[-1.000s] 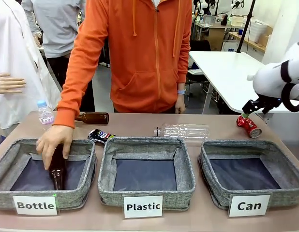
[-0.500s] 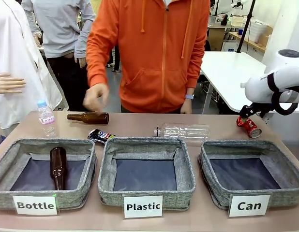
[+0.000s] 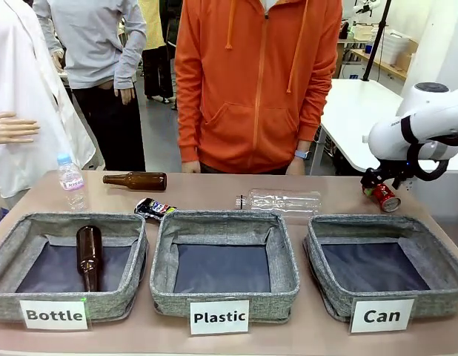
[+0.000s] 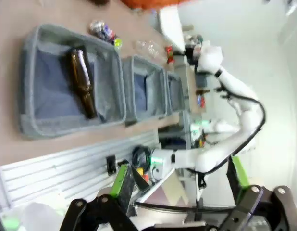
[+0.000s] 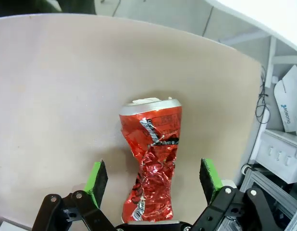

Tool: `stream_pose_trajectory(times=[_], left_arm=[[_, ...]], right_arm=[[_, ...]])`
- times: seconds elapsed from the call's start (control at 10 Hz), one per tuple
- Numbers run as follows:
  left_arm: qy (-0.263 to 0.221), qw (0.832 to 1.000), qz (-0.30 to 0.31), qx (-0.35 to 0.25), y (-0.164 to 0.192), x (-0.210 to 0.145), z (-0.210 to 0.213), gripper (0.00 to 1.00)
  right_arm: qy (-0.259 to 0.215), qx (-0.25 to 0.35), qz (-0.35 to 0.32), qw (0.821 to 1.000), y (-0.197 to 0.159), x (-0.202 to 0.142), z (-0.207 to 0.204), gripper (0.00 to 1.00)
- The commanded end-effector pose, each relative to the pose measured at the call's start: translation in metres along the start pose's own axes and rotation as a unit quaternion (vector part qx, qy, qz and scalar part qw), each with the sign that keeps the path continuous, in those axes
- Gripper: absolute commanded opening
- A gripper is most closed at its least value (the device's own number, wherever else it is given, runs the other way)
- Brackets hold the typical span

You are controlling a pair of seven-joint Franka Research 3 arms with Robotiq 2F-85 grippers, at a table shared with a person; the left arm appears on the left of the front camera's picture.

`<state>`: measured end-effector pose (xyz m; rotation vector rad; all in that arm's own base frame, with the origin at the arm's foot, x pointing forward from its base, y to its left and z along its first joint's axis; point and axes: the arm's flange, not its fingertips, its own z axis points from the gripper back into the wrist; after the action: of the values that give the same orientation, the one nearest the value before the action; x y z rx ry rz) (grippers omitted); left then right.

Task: Sort the can waste into the basket.
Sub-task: Pick up the can waste from the table and place it in the right Fabric basket.

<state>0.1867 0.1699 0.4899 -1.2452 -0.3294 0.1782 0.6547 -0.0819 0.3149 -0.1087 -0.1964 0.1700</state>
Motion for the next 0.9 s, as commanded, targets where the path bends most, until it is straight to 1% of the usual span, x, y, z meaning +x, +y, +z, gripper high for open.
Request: stream_pose_trajectory(times=[0.0,0.1,0.2,0.5,0.6,0.7,0.8], left_arm=[[0.06,0.998,-0.004,0.032,0.001,-0.004,-0.023,1.0],[0.063,0.998,0.001,0.012,-0.001,-0.008,-0.04,1.0],[0.033,0.999,0.004,0.014,0.001,0.003,-0.017,1.0],[0.033,0.999,0.004,0.014,0.001,0.003,-0.017,1.0],[0.033,0.999,0.004,0.014,0.001,0.003,-0.017,1.0],[0.033,0.999,0.004,0.014,0.001,0.003,-0.017,1.0],[0.033,0.999,0.004,0.014,0.001,0.003,-0.017,1.0]], right_arm=[[0.006,-0.001,-0.009,1.0,-0.002,0.003,-0.006,1.0],[0.007,0.004,-0.015,1.0,-0.005,0.003,-0.01,1.0],[0.009,0.007,-0.02,1.0,-0.007,0.004,-0.014,1.0],[0.0,0.005,-0.014,1.0,-0.005,0.004,-0.013,1.0],[-0.004,0.008,-0.016,1.0,-0.004,0.004,-0.013,0.4],[-0.005,0.01,-0.015,1.0,-0.004,0.005,-0.013,0.4],[-0.012,0.019,-0.013,1.0,-0.003,0.005,-0.012,0.0]])
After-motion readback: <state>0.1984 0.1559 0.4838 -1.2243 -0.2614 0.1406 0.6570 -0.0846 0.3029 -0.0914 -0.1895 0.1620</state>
